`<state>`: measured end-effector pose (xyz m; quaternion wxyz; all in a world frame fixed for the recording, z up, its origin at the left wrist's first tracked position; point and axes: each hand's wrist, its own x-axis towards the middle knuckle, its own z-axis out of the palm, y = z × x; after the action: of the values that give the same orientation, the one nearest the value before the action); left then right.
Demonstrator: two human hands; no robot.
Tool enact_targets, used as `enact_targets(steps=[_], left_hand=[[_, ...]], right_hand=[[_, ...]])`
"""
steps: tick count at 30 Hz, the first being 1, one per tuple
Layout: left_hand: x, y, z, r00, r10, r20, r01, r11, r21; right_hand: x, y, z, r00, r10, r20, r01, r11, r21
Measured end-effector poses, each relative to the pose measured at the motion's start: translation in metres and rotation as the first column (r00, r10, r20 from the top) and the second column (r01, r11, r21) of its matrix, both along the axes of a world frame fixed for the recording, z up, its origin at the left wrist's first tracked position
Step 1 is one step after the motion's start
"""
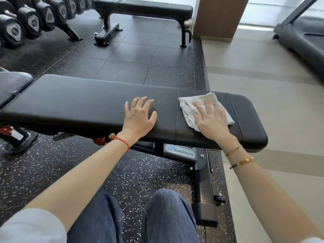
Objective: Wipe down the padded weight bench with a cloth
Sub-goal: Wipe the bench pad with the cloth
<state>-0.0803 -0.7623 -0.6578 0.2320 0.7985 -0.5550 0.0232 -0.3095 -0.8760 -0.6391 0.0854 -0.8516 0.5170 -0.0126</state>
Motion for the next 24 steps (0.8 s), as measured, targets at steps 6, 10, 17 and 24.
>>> enact_targets(steps=[6, 10, 17, 24], left_hand=[[-0.032, -0.018, -0.010, 0.997, -0.011, 0.074, 0.006, 0.997, 0.070], [-0.032, -0.019, -0.009, 0.995, 0.011, 0.101, -0.016, 0.998, 0.053], [-0.032, -0.019, -0.008, 0.995, 0.019, 0.101, -0.023, 0.999, 0.033], [-0.036, -0.018, -0.006, 0.995, 0.027, 0.098, -0.031, 0.999, 0.035]], right_hand=[[-0.024, -0.066, 0.013, 0.976, -0.218, -0.016, 0.219, 0.970, 0.108], [0.003, -0.080, 0.018, 0.991, -0.125, -0.041, 0.129, 0.984, 0.120], [-0.021, -0.070, 0.006, 1.000, 0.017, -0.004, -0.017, 0.997, 0.078], [-0.078, -0.074, 0.006, 0.990, -0.143, 0.004, 0.142, 0.985, 0.098]])
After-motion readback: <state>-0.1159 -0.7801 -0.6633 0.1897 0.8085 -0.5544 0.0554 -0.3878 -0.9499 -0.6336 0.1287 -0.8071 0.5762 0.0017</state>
